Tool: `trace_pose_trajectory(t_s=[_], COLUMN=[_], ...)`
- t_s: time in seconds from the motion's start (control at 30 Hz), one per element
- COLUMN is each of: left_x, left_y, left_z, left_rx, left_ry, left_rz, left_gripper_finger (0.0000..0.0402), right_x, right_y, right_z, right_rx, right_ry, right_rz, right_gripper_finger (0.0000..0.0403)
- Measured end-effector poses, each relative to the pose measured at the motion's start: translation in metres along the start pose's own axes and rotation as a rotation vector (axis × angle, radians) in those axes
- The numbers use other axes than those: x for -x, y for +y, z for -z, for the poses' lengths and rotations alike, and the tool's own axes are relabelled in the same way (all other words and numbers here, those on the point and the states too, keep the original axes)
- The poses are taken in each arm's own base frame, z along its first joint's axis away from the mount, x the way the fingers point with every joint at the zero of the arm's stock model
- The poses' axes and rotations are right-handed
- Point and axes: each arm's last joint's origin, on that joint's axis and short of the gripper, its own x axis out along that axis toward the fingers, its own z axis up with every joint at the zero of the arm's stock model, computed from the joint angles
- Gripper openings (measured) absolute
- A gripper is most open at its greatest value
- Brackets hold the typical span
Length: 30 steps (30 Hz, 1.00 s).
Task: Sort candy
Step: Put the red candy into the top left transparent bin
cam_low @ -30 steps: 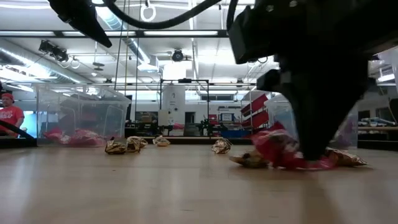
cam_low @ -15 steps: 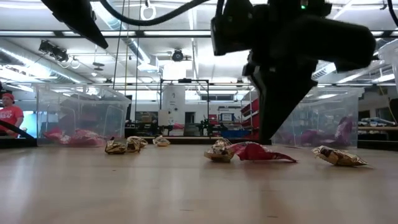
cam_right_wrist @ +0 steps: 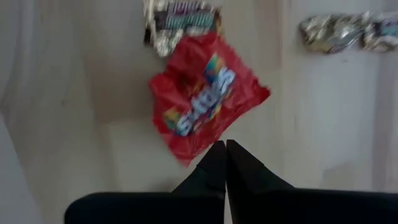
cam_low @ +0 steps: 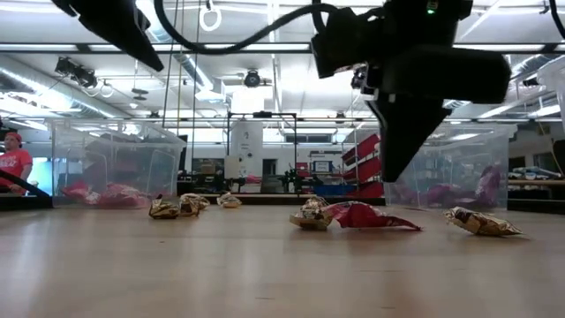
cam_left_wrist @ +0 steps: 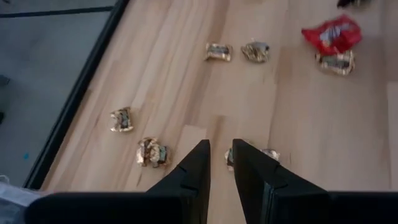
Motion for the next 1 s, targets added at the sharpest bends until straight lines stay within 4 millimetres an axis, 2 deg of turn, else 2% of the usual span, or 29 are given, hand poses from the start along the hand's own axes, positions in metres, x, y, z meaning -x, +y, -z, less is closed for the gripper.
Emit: trace_pose_trajectory(t_s=[0.1, 0.23, 0.37, 0.47, 0.67, 0.83, 1.0], left_x=[-0.009, -0.018, -0.020, -0.019, -0.015, -0.017, -0.027], left_y=[-0.008, -0.014, -0.016, -0.018, -0.029, -0.044, -0.061], left_z=[0.001, 0.001, 0.002, 0.002, 0.002, 0.007, 0.012], left_rx=[-0.005, -0.019, -0.011, -0.009, -0.033, -0.121, -0.204], left_ry=[0.032, 0.061, 0.068, 0.060, 0.036, 0.061, 0.100], left_rz=[-0.012, -0.038, -0.042, -0.034, 0.024, 0.070, 0.067], left_gripper_finger=[0.0072, 0.0072, 0.0072, 0.0072, 0.0072, 0.0072, 0.0072], right_x=[-0.002, -0.015, -0.032, -0.037, -0.035, -0.028, -0.022], right_y=[-0.001, -0.003, -0.005, -0.004, 0.005, 0.011, 0.010], right_z=[-0.003, -0.006, -0.001, -0.002, -0.017, -0.033, -0.040], right_rx=[-0.015, -0.046, -0.095, -0.124, -0.173, -0.218, -0.224], right_ry=[-0.031, -0.070, -0.066, -0.099, -0.248, -0.405, -0.508], right_rz=[0.004, -0.018, -0.020, -0.040, -0.154, -0.247, -0.226], right_gripper_finger=[0.0000, 0.0000, 0.0000, 0.0000, 0.0000, 0.0000, 0.0000])
